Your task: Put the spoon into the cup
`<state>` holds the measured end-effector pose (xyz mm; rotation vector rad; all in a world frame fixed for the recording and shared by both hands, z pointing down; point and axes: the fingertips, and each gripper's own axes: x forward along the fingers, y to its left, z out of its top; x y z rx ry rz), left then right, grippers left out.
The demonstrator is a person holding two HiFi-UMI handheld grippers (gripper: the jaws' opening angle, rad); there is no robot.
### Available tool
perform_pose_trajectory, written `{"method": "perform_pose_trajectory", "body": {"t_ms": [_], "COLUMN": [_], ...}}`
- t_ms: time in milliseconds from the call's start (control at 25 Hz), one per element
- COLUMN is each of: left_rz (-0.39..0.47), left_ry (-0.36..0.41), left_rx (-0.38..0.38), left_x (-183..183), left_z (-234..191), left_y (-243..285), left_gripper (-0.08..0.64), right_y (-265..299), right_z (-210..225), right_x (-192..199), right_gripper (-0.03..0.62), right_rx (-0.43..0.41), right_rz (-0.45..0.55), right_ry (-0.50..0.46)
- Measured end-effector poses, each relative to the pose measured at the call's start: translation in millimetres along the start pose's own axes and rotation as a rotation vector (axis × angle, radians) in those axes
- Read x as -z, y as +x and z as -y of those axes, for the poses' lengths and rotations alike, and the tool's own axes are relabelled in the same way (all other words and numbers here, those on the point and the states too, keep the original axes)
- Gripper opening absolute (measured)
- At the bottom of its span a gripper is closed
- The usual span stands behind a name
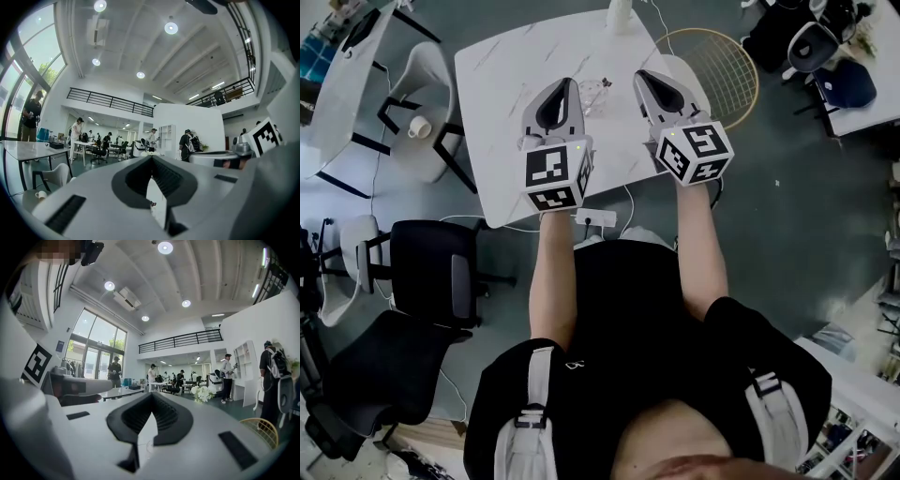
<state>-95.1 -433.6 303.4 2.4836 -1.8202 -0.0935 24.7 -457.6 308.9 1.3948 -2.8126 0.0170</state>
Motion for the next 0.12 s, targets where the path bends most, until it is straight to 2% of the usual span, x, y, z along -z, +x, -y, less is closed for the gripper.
{"method": "perform_pose_trajectory", "body": {"t_ms": [120], "left_rz": [-0.003], "left_ry": [0.001], "left_rx": [-0.001], "left_x": [0.9], "left_z": [-1.0], "left_y": [0.6], "left_gripper": [0.014], "right_y": [1.3], "right_z": [-0.1], "right_x": [0.1], "right_gripper": [0.006], "right_rx": [-0.001], "right_rz": [-0.002], "right_ry": [-0.003]}}
